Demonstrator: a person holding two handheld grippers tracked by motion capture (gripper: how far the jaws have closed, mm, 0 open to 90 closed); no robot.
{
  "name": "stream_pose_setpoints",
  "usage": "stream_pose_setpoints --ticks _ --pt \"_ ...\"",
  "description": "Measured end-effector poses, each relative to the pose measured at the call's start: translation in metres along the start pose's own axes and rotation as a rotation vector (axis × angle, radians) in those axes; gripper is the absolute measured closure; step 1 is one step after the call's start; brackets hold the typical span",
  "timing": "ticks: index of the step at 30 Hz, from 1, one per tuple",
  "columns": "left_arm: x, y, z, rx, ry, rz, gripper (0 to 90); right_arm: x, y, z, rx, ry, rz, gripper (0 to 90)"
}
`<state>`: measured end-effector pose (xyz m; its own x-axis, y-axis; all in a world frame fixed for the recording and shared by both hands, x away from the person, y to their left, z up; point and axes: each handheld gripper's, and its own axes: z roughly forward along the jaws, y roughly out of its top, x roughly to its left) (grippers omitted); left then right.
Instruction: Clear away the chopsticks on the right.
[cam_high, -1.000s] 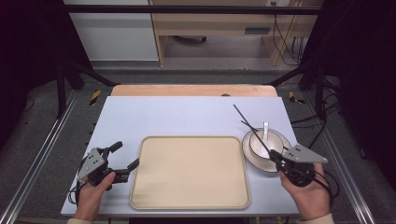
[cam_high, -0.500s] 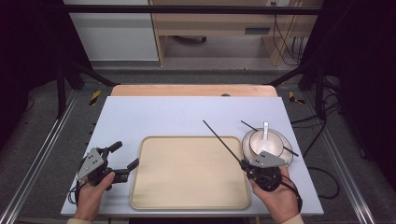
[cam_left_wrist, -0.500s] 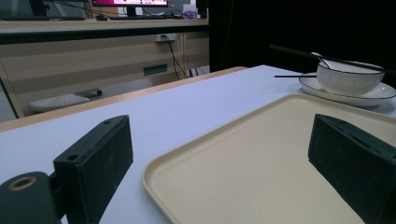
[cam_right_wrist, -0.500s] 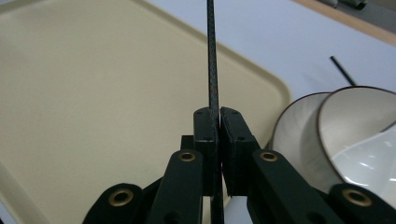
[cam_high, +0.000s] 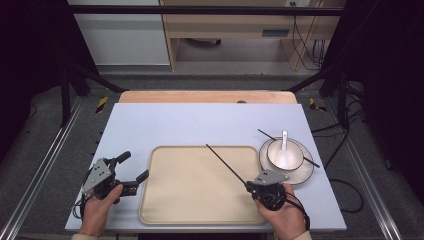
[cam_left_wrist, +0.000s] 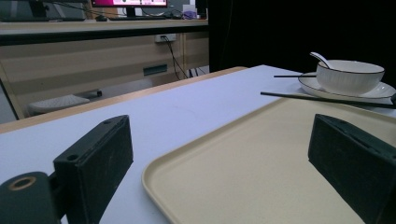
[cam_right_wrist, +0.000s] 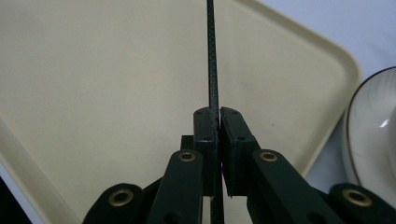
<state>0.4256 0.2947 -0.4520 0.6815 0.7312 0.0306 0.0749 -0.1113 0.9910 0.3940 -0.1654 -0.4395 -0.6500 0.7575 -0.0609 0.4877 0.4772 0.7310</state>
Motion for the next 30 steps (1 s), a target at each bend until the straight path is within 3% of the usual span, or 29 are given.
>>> stream_pose_setpoints --ticks 12,30 --pt "-0.001 0.001 0.0 -0.007 -0.003 -0.001 6.4 0.015 -0.005 0.015 0.063 0.056 -0.017 85.7" --pt "-0.002 0.001 0.0 -0.002 -0.008 0.006 6.4 0.024 -0.008 0.024 0.095 0.081 0.015 85.6"
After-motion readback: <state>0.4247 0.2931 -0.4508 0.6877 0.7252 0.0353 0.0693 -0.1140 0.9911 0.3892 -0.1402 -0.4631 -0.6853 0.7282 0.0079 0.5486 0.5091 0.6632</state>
